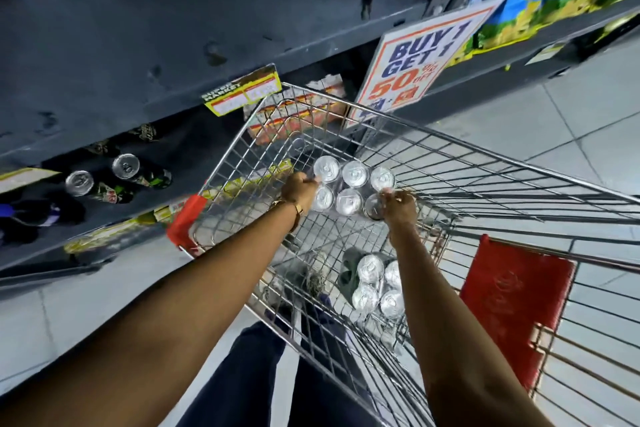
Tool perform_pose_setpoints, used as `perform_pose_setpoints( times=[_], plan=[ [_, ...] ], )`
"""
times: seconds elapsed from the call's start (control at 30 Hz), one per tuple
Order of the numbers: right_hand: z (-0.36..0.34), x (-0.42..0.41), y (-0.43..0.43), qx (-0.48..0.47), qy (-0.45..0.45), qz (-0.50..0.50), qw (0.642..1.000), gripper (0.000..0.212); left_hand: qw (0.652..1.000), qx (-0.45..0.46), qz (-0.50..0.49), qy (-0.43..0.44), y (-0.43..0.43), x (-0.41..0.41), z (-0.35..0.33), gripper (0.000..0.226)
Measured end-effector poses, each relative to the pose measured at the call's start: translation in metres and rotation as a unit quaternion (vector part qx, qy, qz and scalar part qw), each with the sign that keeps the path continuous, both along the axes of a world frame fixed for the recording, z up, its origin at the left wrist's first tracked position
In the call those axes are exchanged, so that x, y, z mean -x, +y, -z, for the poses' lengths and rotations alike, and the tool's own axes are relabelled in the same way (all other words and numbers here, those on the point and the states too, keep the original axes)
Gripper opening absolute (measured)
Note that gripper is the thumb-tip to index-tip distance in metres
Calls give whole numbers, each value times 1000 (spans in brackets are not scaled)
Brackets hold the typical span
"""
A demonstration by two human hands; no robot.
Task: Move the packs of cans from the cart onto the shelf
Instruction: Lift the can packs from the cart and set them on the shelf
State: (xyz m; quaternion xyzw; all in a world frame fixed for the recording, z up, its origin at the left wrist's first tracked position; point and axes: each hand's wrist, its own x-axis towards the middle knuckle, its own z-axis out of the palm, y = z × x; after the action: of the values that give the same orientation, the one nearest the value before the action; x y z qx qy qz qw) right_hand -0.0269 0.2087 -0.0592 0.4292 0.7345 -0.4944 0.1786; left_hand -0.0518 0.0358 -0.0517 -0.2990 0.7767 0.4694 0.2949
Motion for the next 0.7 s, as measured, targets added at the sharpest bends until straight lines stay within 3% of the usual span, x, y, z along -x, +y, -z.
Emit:
perform_pose_setpoints(
  times=[0.23,0.33,0.6,0.7],
  plan=[
    [-73,-22,-6,-36,32,-120,992,26,997,-51,-31,44,-37,-27,-72,17],
    [-123,-26,-14,-67,37,-165,983,28,992,-76,-49,86,-56,-41,-127,27],
    [-267,0,-69,-166,216,-246,930,29,957,-92,-126,243,-122,-63,-256,32],
    [-299,30,-108,-175,260,-276,909,26,939,-45,-162,299,-150,-54,-288,51]
  ],
)
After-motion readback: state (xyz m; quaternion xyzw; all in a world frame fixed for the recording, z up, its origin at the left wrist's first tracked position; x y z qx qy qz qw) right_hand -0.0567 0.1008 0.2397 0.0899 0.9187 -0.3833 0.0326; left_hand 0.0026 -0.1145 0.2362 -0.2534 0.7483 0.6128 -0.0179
